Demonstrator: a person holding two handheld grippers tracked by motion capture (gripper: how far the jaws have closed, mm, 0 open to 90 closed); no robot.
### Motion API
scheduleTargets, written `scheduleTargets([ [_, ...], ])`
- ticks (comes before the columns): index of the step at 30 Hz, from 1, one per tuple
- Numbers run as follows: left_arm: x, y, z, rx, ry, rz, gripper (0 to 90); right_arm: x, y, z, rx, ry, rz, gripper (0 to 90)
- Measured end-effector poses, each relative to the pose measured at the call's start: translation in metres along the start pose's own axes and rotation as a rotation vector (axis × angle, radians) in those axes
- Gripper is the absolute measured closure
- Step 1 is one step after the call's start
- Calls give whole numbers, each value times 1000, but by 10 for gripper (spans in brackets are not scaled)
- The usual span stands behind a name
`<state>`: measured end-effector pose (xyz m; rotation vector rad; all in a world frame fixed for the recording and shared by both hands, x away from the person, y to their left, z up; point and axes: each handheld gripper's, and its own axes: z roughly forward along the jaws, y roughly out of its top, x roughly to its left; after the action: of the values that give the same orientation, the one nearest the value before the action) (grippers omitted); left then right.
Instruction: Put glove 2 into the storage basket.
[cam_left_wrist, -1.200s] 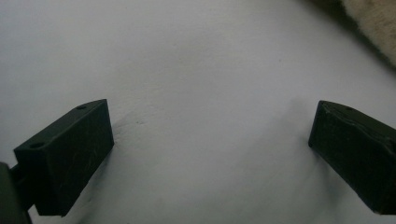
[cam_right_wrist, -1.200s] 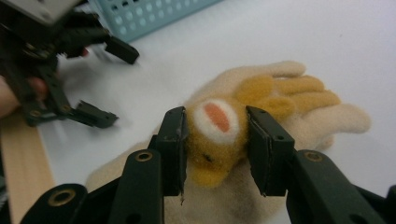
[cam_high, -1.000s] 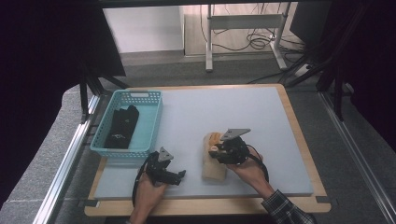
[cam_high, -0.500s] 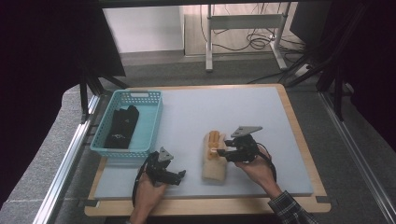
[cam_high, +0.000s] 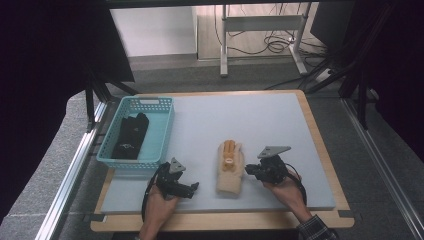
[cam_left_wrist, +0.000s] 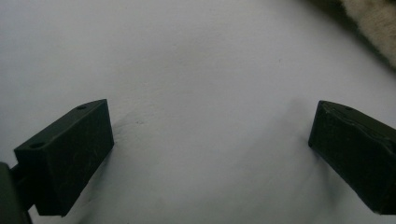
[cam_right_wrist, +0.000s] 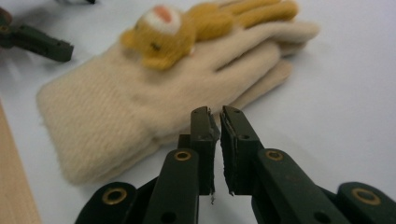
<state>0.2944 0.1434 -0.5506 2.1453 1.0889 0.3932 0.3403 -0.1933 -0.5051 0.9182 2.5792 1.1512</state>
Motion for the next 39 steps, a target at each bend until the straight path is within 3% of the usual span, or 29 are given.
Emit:
scheduleTargets([
  [6, 0, 0, 0, -1, 0, 0, 1, 11, -14, 7, 15, 24, -28, 826],
  [15, 0, 0, 0, 2, 1, 1, 2, 19, -19, 18, 17, 47, -41, 826],
  [28, 0, 0, 0, -1, 2, -4, 4, 35, -9, 35, 1, 82, -54, 813],
  [39, 0, 0, 0, -3, 0, -9, 6, 44, 4, 53, -6, 83, -65, 808],
])
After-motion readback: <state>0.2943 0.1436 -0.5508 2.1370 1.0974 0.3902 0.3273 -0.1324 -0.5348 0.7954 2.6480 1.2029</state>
